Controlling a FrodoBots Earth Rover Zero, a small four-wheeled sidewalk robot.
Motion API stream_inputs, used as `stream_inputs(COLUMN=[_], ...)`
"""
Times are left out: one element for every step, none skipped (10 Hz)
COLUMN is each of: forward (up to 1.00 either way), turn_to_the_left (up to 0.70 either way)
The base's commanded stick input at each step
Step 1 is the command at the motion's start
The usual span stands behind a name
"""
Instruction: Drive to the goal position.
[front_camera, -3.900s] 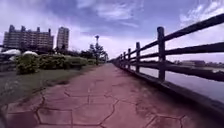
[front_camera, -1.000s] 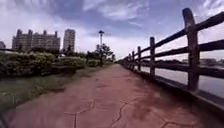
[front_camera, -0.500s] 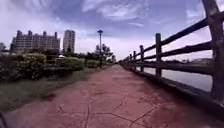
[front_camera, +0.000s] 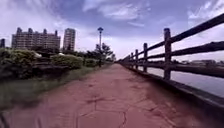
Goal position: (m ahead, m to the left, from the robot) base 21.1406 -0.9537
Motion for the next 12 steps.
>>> stream_inputs(forward=[1.00,1.00,1.00,1.00,1.00,1.00,1.00,1.00,1.00,1.00,1.00,1.00], turn_to_the_left=[0.00,0.00,0.00,0.00,0.00,0.00,0.00,0.00,0.00,0.00,0.00,0.00])
